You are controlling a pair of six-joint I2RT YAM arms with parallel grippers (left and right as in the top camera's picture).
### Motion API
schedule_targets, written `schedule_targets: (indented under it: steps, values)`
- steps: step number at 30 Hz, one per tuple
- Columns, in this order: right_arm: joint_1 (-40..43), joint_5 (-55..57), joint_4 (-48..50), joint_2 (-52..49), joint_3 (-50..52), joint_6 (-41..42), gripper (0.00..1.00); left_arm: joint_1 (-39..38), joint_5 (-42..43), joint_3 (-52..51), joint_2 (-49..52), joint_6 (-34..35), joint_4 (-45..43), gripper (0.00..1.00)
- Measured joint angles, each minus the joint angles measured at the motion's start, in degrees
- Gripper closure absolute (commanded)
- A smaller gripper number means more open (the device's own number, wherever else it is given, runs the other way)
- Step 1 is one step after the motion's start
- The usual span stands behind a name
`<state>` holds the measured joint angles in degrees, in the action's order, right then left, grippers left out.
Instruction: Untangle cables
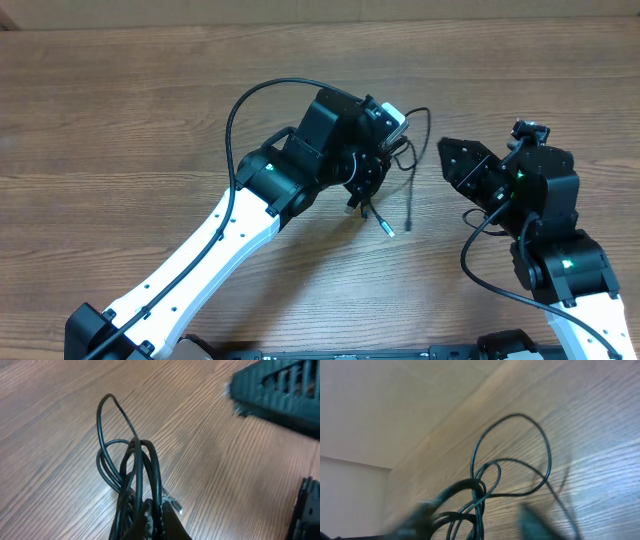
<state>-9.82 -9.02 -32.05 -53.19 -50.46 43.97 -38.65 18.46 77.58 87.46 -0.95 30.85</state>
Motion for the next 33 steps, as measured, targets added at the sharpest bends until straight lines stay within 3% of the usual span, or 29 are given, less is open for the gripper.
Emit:
schedule_targets:
  steps: [2, 18, 33]
  values:
    - [0.00, 0.02, -0.13, -0.52, 0.00, 1.31, 0.00, 0.00, 1.05, 0.00, 0.00, 0.00, -1.07, 0.96]
    - [4.72, -1.38, -0.57, -5.20, 0.00, 11.26, 0.00, 1.86, 8.48, -0.02, 0.00, 1.90, -7.76, 0.96]
    - [8.28, -11.41, 3.80, -9.14, 0.00, 15.74, 0.12, 3.04, 18.40, -0.04, -0.04, 3.82, -15.50, 0.96]
